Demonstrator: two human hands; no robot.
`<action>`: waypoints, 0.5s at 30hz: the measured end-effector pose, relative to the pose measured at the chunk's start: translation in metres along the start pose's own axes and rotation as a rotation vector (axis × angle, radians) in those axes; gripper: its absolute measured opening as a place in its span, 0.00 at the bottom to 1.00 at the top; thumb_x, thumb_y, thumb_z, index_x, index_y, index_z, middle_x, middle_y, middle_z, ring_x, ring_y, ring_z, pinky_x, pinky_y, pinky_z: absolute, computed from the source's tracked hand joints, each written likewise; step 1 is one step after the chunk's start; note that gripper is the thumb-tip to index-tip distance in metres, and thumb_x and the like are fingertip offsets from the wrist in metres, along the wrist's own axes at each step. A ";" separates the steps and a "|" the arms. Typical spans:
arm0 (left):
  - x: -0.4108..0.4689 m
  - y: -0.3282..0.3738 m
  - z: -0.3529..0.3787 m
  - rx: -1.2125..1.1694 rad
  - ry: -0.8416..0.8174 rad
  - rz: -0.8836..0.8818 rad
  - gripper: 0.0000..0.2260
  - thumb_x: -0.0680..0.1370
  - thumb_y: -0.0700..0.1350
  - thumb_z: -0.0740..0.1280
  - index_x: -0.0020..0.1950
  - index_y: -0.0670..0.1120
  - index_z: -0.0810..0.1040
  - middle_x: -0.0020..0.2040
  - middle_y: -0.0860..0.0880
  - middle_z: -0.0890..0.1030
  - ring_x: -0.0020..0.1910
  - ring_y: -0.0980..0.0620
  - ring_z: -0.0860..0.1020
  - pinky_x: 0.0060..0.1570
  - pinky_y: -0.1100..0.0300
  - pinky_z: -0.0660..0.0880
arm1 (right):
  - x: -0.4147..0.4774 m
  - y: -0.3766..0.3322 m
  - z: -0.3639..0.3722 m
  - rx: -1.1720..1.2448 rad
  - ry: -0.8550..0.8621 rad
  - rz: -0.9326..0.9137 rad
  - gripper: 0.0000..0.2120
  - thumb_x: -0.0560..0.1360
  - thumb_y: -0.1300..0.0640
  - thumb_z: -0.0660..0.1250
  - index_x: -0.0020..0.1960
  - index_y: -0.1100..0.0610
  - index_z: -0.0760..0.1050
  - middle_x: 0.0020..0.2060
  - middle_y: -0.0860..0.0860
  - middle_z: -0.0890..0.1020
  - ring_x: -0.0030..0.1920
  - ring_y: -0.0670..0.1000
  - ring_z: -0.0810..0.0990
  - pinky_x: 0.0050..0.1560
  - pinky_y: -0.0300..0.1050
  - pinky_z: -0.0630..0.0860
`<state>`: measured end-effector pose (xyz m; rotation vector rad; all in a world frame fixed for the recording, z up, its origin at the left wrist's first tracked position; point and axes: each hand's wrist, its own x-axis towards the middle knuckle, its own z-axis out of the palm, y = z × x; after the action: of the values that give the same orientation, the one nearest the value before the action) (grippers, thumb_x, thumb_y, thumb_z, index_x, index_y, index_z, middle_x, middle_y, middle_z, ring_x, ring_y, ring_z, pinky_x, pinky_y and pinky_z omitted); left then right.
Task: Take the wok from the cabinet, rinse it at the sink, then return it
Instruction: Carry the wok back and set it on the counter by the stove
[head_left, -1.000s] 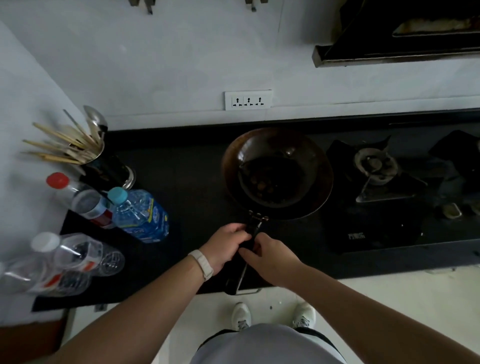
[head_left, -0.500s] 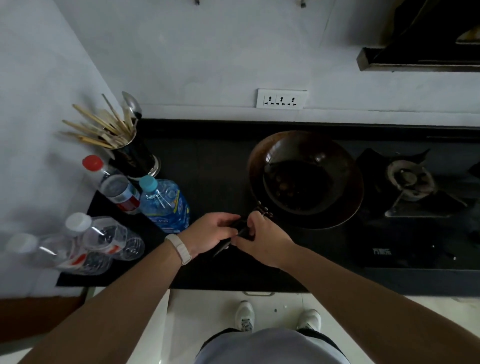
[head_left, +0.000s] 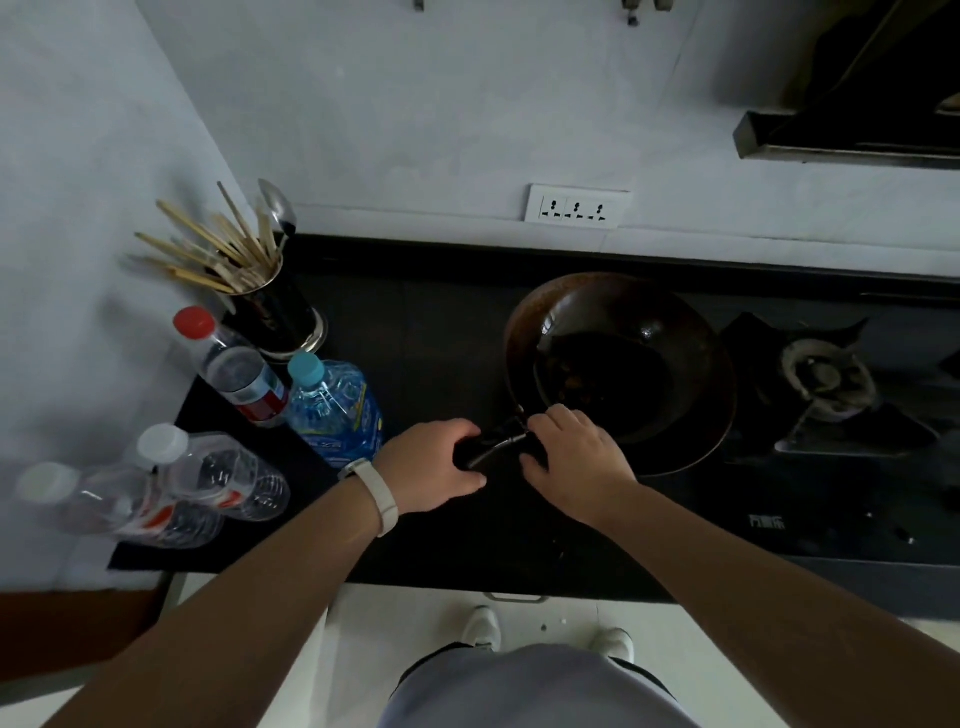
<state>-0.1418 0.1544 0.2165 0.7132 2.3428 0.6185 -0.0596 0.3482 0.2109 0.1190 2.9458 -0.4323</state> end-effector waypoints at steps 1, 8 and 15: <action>0.002 0.002 0.000 0.042 0.007 -0.002 0.25 0.74 0.53 0.72 0.70 0.52 0.72 0.58 0.52 0.81 0.54 0.53 0.81 0.54 0.52 0.79 | -0.001 0.007 0.001 -0.023 0.000 0.001 0.21 0.79 0.46 0.63 0.70 0.51 0.70 0.63 0.49 0.74 0.63 0.51 0.73 0.64 0.48 0.74; 0.005 0.005 0.000 0.087 0.055 -0.012 0.20 0.76 0.51 0.69 0.68 0.53 0.74 0.56 0.53 0.82 0.51 0.54 0.81 0.52 0.51 0.80 | 0.001 0.022 0.012 -0.046 -0.035 -0.001 0.17 0.82 0.54 0.58 0.70 0.53 0.71 0.63 0.49 0.76 0.62 0.51 0.73 0.63 0.47 0.72; 0.003 0.005 -0.002 0.118 0.132 -0.022 0.21 0.77 0.50 0.68 0.70 0.53 0.73 0.57 0.53 0.82 0.52 0.54 0.80 0.51 0.55 0.79 | 0.004 0.019 0.016 0.011 -0.042 0.025 0.18 0.82 0.55 0.59 0.71 0.54 0.69 0.64 0.50 0.75 0.63 0.51 0.72 0.63 0.47 0.73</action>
<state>-0.1441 0.1594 0.2195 0.7180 2.5231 0.5356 -0.0593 0.3620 0.1898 0.1454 2.8977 -0.4422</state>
